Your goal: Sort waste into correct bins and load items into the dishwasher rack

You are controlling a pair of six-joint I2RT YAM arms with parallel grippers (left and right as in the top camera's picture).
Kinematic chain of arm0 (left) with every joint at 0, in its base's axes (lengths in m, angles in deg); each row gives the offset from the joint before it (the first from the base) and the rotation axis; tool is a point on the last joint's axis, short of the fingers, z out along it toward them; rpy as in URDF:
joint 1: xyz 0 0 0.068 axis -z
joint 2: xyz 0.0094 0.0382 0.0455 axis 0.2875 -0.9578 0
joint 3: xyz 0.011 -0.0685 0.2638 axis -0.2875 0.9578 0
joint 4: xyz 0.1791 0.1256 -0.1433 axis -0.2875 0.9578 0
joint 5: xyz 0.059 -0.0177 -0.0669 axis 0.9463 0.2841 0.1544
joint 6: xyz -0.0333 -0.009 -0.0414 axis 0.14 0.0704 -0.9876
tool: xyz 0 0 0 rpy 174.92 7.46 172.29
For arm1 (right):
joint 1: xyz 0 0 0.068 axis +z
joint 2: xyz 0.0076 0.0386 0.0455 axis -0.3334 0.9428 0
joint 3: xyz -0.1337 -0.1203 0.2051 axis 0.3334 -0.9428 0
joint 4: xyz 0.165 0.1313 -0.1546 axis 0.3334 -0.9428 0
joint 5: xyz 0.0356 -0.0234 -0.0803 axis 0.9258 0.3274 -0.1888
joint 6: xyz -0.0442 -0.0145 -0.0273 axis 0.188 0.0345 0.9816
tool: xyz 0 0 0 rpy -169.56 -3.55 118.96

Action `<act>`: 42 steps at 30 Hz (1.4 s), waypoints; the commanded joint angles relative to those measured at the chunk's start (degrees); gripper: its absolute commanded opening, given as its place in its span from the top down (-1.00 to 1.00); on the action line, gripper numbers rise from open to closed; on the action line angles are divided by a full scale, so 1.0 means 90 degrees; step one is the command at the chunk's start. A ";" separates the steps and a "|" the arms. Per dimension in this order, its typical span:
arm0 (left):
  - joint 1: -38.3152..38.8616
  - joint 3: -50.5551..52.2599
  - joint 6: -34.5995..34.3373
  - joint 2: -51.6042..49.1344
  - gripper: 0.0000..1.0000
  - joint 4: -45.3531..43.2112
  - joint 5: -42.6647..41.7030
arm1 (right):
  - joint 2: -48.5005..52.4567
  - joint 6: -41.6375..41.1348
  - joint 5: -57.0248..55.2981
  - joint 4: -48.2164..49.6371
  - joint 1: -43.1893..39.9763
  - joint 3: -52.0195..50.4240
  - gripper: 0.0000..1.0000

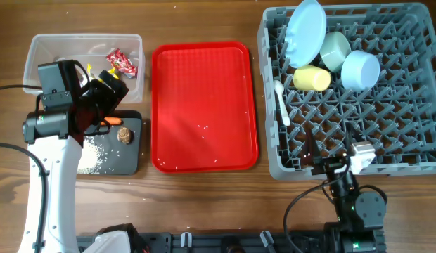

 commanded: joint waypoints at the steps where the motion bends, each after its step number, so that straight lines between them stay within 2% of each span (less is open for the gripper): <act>1: -0.0041 -0.0083 -0.0058 0.0039 -1.00 -0.0015 0.0017 | -0.0095 0.0112 0.0294 -0.0197 -0.0238 -0.0017 -0.99; 10: -0.0041 -0.0083 -0.0058 0.0039 -1.00 -0.0017 0.0017 | -0.0095 0.0197 0.0260 -0.0291 -0.0274 -0.0017 -0.99; 15: -0.0041 -0.0083 -0.0058 0.0039 -1.00 -0.0017 0.0017 | -0.0095 0.0860 0.0270 -0.0287 -0.0274 -0.0017 -0.99; 42: -0.0041 -0.0083 -0.0058 0.0039 -0.99 -0.0017 0.0017 | -0.0083 0.0848 0.0270 -0.0289 -0.0274 -0.0017 -0.99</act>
